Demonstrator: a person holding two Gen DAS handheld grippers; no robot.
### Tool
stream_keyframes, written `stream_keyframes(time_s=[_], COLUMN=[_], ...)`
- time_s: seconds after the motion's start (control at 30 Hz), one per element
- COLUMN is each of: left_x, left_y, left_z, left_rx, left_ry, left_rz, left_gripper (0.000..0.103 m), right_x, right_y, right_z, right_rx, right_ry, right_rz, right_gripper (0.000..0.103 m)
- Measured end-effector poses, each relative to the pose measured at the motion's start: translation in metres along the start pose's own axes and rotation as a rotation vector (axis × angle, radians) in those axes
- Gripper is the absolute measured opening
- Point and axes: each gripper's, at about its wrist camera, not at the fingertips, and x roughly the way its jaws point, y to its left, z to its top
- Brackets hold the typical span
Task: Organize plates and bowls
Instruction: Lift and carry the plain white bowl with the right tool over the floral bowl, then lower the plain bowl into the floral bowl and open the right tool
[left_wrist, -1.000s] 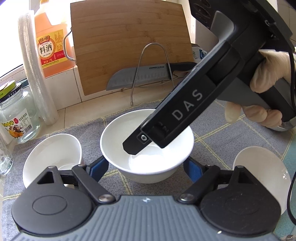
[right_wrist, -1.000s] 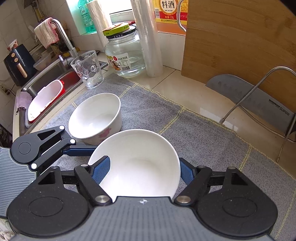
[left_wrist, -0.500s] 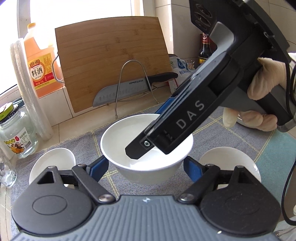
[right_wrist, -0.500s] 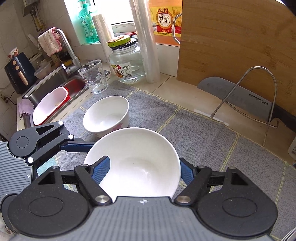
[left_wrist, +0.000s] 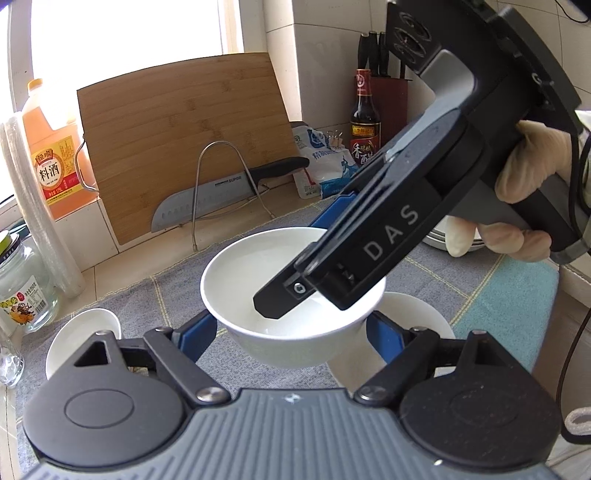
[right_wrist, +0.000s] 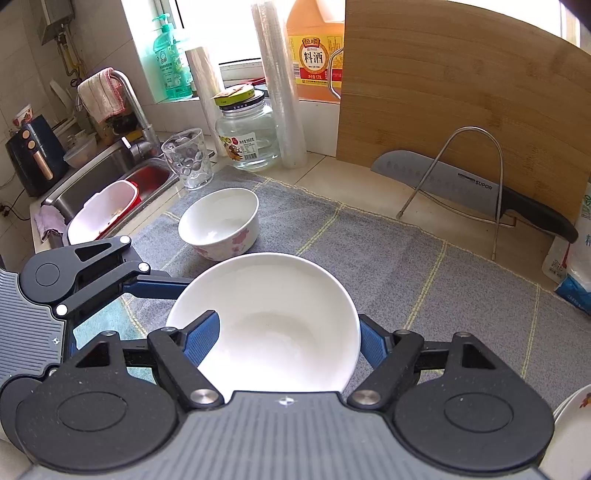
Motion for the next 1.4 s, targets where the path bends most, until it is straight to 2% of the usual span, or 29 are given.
stream_keyframes(time_s=[0.43, 1.07, 1.4], left_x=[0.002, 0.008, 0.018], left_y=[-0.021, -0.030, -0.037], left_z=[-0.003, -0.008, -0.016], left_rx=[0.043, 0.023, 0.050], left_ry=[0.015, 0.060, 0.094], left_rz=[-0.065, -0.132, -0.163], left_gripper=[0.087, 0.087, 0.087], right_x=[-0.021, -0.025, -0.024], right_y=[-0.004, -0.009, -0.012], right_z=[-0.031, -0.052, -0.063], right_rx=[0.053, 0.085, 0.103], right_ry=[0.003, 0.038, 0.045], right_rz=[-0.035, -0.040, -0.058], right_gripper=[0.083, 0.084, 0.084])
